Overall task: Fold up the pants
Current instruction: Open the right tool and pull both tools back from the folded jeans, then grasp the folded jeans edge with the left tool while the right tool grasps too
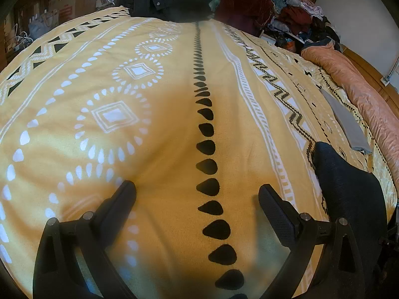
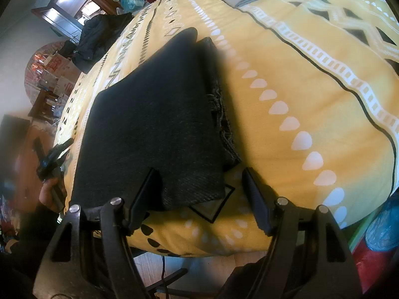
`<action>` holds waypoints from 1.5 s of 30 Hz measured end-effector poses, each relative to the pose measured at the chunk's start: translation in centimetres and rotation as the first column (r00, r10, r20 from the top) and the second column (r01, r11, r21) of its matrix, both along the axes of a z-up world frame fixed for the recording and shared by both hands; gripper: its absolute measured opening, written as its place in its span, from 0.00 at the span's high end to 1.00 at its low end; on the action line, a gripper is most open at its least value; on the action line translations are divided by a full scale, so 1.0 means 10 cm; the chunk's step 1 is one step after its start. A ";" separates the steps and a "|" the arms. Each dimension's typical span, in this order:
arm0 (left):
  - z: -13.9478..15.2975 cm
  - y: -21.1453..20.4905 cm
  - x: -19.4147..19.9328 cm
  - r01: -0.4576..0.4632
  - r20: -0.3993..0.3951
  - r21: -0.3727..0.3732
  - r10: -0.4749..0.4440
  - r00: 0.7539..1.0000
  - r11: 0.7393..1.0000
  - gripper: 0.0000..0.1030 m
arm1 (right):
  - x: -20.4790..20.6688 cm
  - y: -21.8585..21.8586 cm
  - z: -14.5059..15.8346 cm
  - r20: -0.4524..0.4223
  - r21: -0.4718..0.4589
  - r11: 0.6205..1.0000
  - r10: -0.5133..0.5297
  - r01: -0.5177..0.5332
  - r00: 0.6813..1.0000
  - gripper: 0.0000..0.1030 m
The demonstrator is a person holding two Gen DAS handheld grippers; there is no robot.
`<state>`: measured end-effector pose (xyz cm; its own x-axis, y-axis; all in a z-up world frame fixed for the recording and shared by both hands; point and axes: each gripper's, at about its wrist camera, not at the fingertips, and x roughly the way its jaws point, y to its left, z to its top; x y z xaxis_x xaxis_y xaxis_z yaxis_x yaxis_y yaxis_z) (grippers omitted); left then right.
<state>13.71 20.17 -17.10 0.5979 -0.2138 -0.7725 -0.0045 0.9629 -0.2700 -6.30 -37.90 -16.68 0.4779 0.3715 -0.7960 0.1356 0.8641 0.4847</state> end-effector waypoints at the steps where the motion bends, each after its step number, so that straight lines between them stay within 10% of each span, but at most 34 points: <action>1: 0.00 0.00 0.00 0.000 0.000 -0.001 0.000 1.000 1.000 0.03 | 0.00 -0.01 0.00 0.000 -0.001 1.000 0.000 0.000 1.000 0.31; 23: 0.11 -0.35 0.11 0.055 -0.077 0.204 -0.040 0.996 0.977 0.08 | -0.07 -0.13 0.12 0.028 -0.008 1.000 0.022 -0.021 0.999 0.29; 29: 0.49 -0.73 -0.22 0.218 -0.009 0.004 -0.218 0.976 0.976 0.08 | 0.20 -0.41 0.46 0.094 -0.002 0.998 0.066 -0.066 0.993 0.29; 33: 0.51 -1.09 -0.29 0.319 -0.019 -0.244 -0.334 0.942 0.916 0.08 | 0.56 -0.60 0.48 0.102 0.083 0.992 0.084 -0.093 0.991 0.24; 45: 0.03 -1.61 -0.23 0.354 -0.104 -0.369 -0.417 0.903 0.859 0.15 | 1.37 -0.41 -0.23 -0.072 0.284 0.920 0.301 -0.270 0.951 0.24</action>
